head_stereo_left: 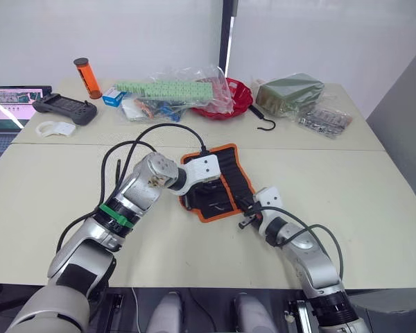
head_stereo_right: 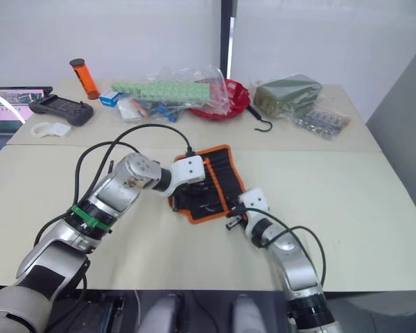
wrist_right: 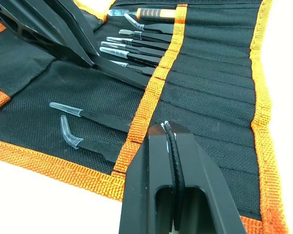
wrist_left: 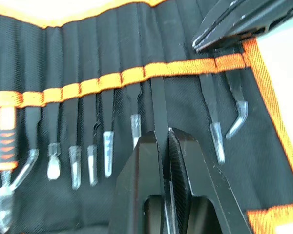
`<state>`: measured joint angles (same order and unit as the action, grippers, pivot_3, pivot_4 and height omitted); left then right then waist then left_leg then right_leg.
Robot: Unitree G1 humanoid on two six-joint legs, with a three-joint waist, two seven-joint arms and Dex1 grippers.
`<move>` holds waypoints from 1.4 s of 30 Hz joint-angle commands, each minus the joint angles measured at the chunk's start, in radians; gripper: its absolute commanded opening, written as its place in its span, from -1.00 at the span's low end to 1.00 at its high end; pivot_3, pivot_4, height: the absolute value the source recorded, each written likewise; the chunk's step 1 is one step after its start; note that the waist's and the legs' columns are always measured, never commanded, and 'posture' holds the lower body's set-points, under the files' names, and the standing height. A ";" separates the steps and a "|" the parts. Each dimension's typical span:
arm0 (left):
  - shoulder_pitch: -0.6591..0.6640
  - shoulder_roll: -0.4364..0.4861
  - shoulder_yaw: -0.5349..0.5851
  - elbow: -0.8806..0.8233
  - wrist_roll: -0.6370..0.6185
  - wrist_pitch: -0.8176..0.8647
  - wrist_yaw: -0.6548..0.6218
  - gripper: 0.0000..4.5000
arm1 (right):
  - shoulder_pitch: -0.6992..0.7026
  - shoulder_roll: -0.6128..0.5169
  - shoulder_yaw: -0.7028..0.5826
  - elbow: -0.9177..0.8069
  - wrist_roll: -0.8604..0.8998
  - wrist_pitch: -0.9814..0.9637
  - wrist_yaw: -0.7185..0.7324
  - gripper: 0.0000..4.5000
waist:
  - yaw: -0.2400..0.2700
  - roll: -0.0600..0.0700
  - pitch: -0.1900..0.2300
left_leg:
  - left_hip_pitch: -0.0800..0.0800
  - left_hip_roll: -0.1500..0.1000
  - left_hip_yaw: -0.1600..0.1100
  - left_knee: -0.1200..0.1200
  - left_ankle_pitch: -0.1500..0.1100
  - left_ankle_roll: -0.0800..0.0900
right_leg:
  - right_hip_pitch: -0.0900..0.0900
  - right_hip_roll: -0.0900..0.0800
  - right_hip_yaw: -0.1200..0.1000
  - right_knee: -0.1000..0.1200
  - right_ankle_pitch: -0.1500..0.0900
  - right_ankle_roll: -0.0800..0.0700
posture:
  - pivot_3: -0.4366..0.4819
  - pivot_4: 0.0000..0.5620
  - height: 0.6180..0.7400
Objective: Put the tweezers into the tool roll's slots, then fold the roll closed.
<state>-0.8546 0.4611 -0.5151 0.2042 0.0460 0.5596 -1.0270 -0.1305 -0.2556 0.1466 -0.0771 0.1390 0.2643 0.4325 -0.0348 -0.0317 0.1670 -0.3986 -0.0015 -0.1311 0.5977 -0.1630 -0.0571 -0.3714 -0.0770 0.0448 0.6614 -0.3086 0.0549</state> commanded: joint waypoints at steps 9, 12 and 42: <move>-0.040 -0.107 0.012 0.239 0.040 -0.240 0.001 -0.99 | 0.033 0.017 0.023 0.049 -0.023 0.037 -0.011 -1.00 | 0.003 0.000 0.000 | 0.000 0.000 0.000 0.001 0.000 0.000 | 0.001 0.000 0.000 0.001 0.000 0.000 | -0.05 -0.47 1.00; -0.072 -0.126 0.033 0.299 0.039 -0.275 -0.001 -0.99 | 0.036 0.021 0.017 0.035 -0.015 0.043 -0.015 -1.00 | 0.004 0.000 0.000 | 0.001 0.000 0.000 0.001 0.000 0.000 | 0.001 0.000 0.000 0.001 0.000 0.000 | -0.05 -0.47 1.00; 0.366 0.260 0.786 -0.380 -0.310 0.248 0.079 0.99 | -0.035 -0.023 0.047 0.127 -0.017 0.039 0.117 -1.00 | -0.024 0.001 0.000 | 0.003 0.002 0.000 -0.001 -0.001 0.001 | 0.000 0.001 0.000 0.003 0.001 -0.002 | -0.05 -0.47 1.00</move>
<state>-0.5121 0.7146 0.1864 -0.1108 -0.2190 0.7965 -0.9723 -0.1902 -0.2695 0.1656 -0.0222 0.1397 0.2643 0.5355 -0.0590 -0.0309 0.1670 -0.3946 0.0010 -0.1308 0.5962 -0.1637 -0.0561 -0.3708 -0.0761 0.0455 0.6637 -0.3071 0.0523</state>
